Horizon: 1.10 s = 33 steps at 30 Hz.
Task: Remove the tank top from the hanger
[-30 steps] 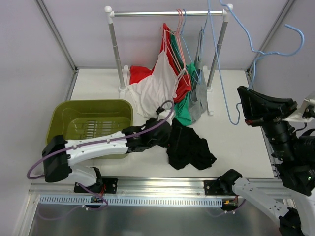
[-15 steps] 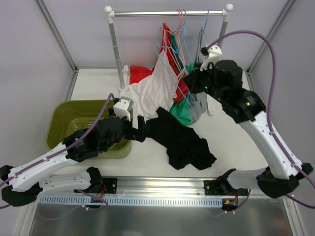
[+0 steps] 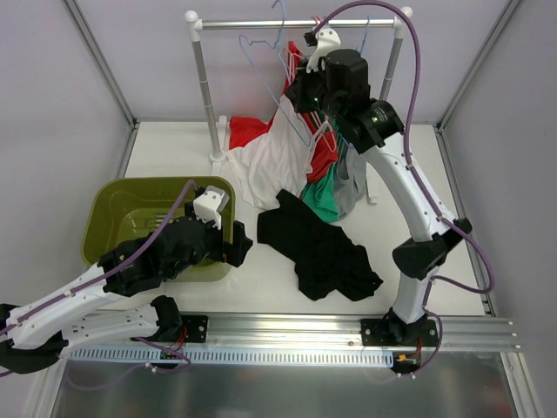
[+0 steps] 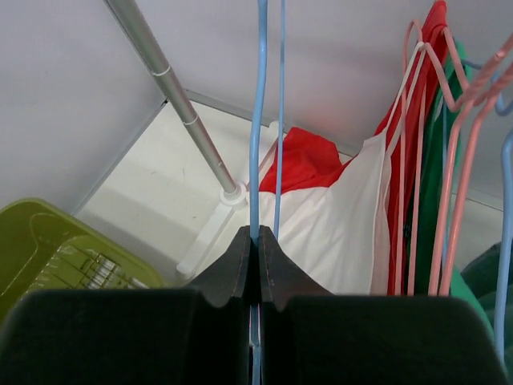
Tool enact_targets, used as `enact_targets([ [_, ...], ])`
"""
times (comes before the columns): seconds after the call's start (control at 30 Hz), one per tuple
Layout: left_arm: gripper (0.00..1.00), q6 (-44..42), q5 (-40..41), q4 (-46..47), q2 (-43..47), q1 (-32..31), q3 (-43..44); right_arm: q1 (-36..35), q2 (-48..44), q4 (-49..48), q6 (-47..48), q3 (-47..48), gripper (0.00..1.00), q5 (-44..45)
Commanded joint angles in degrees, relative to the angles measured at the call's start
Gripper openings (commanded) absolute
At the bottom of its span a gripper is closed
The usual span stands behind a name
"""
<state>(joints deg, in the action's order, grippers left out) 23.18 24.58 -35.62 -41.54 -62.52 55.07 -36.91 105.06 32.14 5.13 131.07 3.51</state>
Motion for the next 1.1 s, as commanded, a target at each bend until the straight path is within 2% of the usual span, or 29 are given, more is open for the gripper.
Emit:
enact_targets([
  [0.0, 0.99, 1.0, -0.3, -0.2, -0.8, 0.3, -0.7, 3.5, 4.7, -4.1, -1.6, 5.8, 0.01, -7.2],
  [0.23, 0.99, 1.7, -0.1, -0.1, -0.3, 0.3, -1.1, 5.0, 8.7, -6.7, 0.1, 5.5, 0.01, -10.7],
  [0.43, 0.99, 1.6, 0.1, 0.0, -2.3, 0.2, -0.3, 5.0, 8.6, -7.1, -0.4, 3.9, 0.00, -12.2],
  [0.47, 0.99, 1.5, -0.1, 0.1, -2.8, 0.2, 0.2, 5.1, 8.5, -7.3, -0.6, 3.4, 0.03, -12.6],
  [0.53, 0.99, 1.4, -0.4, 0.1, -4.5, 0.3, 1.1, 4.8, 7.6, -7.2, -1.6, 2.6, 0.20, -12.6],
  [0.57, 0.99, 1.4, -0.7, 0.1, -5.1, 0.3, 2.1, 4.8, 6.4, -7.2, -1.9, 2.4, 0.37, -12.7],
  [0.6, 0.99, 1.3, -1.1, 0.4, -6.4, 0.2, 2.8, 4.8, 5.5, -7.2, -2.0, 1.4, 0.46, -13.1],
  [0.63, 0.99, 1.4, -1.4, 0.5, -7.1, 0.2, 4.0, 4.7, 4.4, -7.2, -2.7, 0.7, 0.63, -13.2],
  [0.73, 0.99, 1.4, -1.8, 1.8, -10.0, 0.2, 5.5, 4.6, -1.1, -7.3, -3.1, -3.1, 0.77, -13.6],
  [0.77, 0.99, 1.3, -2.2, 2.4, -10.9, 0.2, 6.3, 4.6, -2.7, -7.2, -3.4, -4.4, 0.93, -14.1],
  [0.8, 0.99, 0.6, -2.9, 3.3, -13.2, 0.2, 6.5, 4.6, -6.4, -7.2, -3.3, -5.9, 0.99, -14.2],
  [0.87, 0.99, -0.1, -5.8, 7.1, -15.8, 0.2, 7.3, 4.7, -10.7, -6.8, -2.9, -10.8, 0.99, -14.7],
  [1.07, 0.99, -2.8, -16.4, 15.1, -30.4, 0.2, 12.8, 7.3, -32.3, -2.0, -0.7, -26.3, 1.00, -15.8],
])
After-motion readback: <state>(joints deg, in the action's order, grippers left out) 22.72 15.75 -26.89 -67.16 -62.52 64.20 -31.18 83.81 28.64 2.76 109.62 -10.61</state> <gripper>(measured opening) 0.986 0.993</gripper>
